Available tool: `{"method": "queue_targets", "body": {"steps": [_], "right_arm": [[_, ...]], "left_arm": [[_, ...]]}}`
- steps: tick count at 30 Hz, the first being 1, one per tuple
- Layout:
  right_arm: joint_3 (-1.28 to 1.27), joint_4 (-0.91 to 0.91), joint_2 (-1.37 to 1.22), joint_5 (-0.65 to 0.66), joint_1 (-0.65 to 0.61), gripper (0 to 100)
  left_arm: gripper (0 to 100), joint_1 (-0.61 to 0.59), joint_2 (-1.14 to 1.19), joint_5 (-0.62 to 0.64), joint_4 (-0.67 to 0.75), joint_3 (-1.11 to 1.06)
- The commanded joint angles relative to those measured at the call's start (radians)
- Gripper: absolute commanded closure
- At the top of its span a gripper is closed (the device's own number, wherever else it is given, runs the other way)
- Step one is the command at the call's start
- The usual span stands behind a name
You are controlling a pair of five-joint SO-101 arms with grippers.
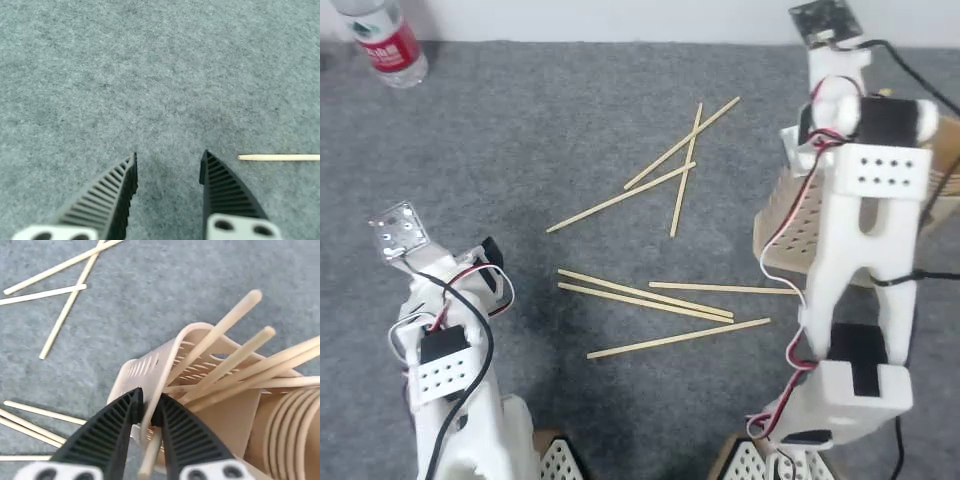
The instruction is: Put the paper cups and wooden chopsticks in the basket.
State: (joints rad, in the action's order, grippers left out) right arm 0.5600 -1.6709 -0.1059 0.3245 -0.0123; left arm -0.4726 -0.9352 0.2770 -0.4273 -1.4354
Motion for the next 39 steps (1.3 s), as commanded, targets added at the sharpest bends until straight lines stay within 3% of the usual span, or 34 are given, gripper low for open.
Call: {"method": "queue_targets", "body": {"steps": [1,5,9,11,15,20,26,29,35,39], "right_arm": [[0.058,-0.007,-0.013,-0.021,-0.028,99.1],[0.058,-0.01,-0.041,-0.028,-0.042,95.9],[0.063,-0.065,-0.013,-0.02,-0.065,71.6],[0.064,-0.082,0.033,-0.011,-0.088,64.7],[0.064,-0.085,0.197,0.015,-0.145,68.2],[0.064,-0.108,0.455,-0.041,-0.16,78.5],[0.012,-0.12,0.708,-0.175,0.019,86.4],[-0.091,-0.12,0.837,-0.212,0.101,86.8],[-0.39,-0.114,1.086,-0.245,0.148,86.9],[-0.635,-0.064,1.237,-0.247,0.254,86.9]], "left_arm": [[80,0.006,-0.017,0.003,0.018,0.007],[80,0.006,-0.017,0.003,0.018,0.008],[80,0.008,-0.017,0.005,0.017,0.012],[80,0.008,-0.018,0.005,0.017,0.013],[78,0.008,-0.018,0.006,-0.017,0.031],[75,0.038,-0.017,-0.026,-0.209,0.18],[75,0.218,-0.006,-0.275,-0.385,0.43],[75,0.295,0.021,-0.316,-0.459,0.568],[75,0.476,0.307,-0.341,-0.661,0.943],[75,0.589,0.577,-0.341,-0.789,1.222]]}}
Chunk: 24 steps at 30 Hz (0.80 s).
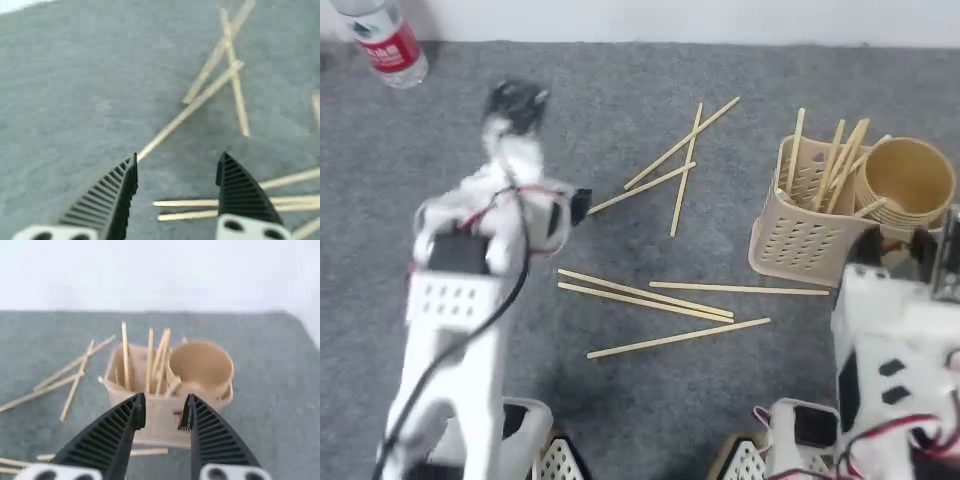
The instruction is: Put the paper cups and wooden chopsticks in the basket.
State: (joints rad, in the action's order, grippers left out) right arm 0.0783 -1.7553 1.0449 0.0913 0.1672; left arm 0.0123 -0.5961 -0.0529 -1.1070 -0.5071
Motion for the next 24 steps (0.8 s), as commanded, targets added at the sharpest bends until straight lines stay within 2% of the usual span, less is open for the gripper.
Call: {"method": "queue_targets", "body": {"steps": [1,7,10,15,20,24], "right_arm": [[-0.227,0.051,0.131,-0.014,0.119,87.0],[-0.651,0.295,0.395,0.048,0.377,87.1],[-0.885,0.43,0.49,0.078,0.432,87.4],[-1.169,0.588,0.533,0.048,0.423,93.1],[-1.195,0.572,0.542,0.02,0.417,93.6],[-1.218,0.568,0.542,0.021,0.36,93.6]], "left_arm": [[75,0.129,0.299,-0.011,-0.123,0.355],[75,0.21,0.651,-0.002,-0.064,0.621],[75,0.215,0.833,0.052,-0.041,0.753],[75,0.229,1.135,0.086,-0.084,1.04],[75,0.249,1.389,0.193,-0.112,1.326],[75,0.282,1.576,0.245,-0.126,1.501]]}}
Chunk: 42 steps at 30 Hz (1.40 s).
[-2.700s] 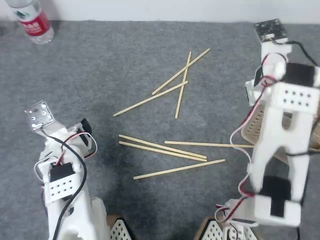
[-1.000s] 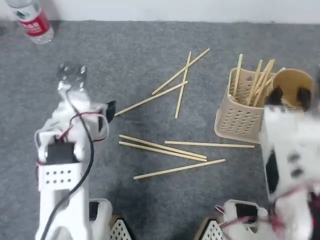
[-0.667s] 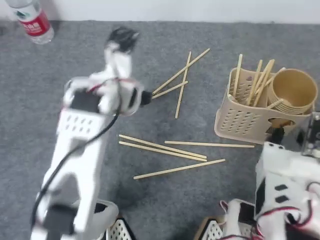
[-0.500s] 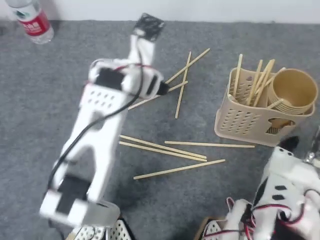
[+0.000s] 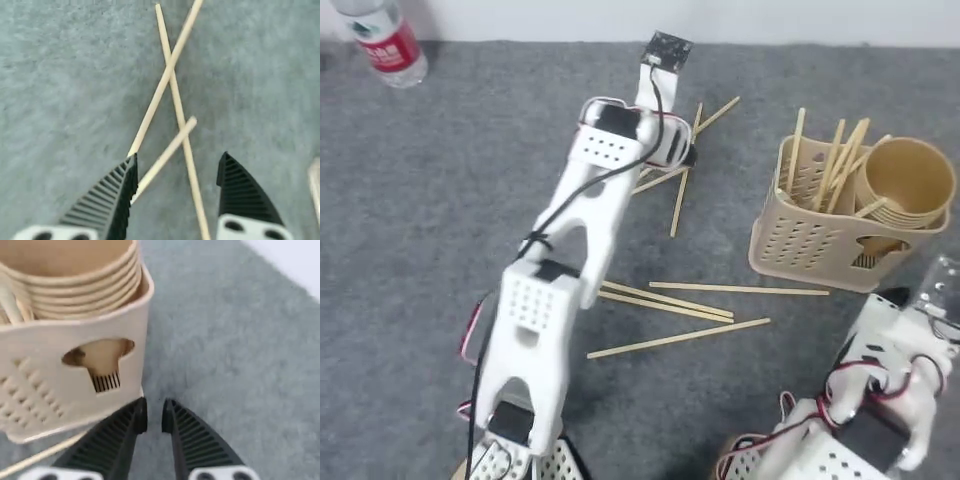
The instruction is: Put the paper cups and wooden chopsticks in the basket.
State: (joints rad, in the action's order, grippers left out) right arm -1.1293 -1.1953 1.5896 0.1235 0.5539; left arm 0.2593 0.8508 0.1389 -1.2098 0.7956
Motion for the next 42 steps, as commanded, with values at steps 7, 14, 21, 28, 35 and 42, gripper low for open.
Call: {"method": "queue_targets", "body": {"steps": [7,14,21,28,35,42], "right_arm": [[-0.026,0.013,-0.002,-0.005,-0.05,93.6],[-0.026,0.012,-0.002,-0.003,-0.05,93.6],[-0.026,0.012,-0.005,-0.003,-0.05,93.6],[-0.028,0.01,-0.01,-0.003,-0.05,93.8],[-0.04,0.013,-0.007,-0.003,-0.05,93.9],[-0.054,0.016,-0.002,-0.002,-0.065,93.9]], "left_arm": [[75,0.037,0.388,0.081,-0.014,0.493],[78,0.037,0.477,0.058,-0.206,0.835],[78,0.028,0.512,0.028,-0.092,0.783],[78,0.0,0.569,0.02,-0.072,0.779],[79,-0.021,0.574,-0.012,-0.078,0.776],[82,-0.041,0.572,-0.138,-0.072,0.708]]}}
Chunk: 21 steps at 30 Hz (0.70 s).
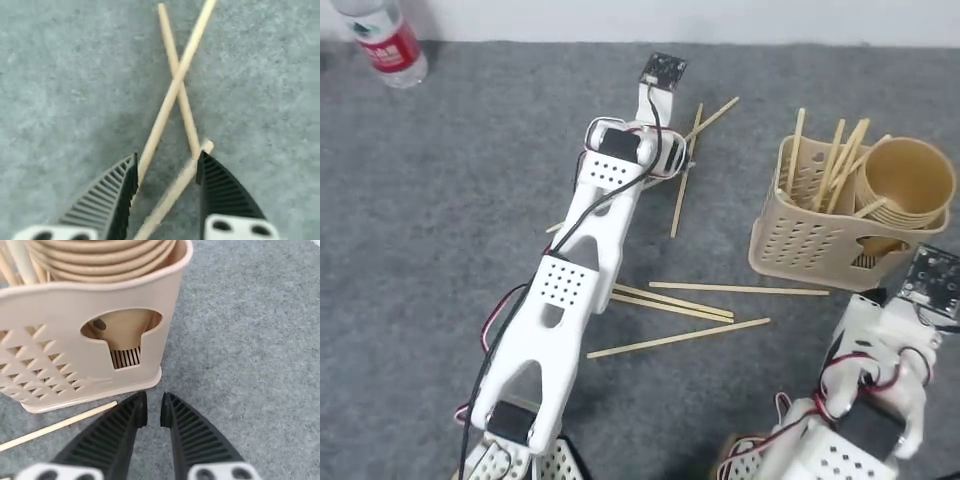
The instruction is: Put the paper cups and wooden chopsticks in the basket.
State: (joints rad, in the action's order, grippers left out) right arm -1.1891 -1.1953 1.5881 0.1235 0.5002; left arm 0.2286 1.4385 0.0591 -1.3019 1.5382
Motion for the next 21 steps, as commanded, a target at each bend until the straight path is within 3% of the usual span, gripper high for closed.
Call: {"method": "queue_targets", "body": {"steps": [1,12,15,21], "right_arm": [[0.006,0.016,-0.001,-0.002,-0.012,93.9],[0.006,0.016,-0.001,-0.002,-0.012,93.9],[0.006,0.016,-0.001,-0.002,-0.012,93.9],[0.005,0.015,-0.001,-0.002,-0.005,93.9]], "left_arm": [[82,-0.006,-0.018,-0.078,0.018,-0.041],[80,0.052,-0.025,-0.153,-0.043,-0.094],[78,0.092,-0.043,-0.239,-0.097,-0.097],[87,0.041,-0.058,-0.305,-0.114,-0.131]]}}
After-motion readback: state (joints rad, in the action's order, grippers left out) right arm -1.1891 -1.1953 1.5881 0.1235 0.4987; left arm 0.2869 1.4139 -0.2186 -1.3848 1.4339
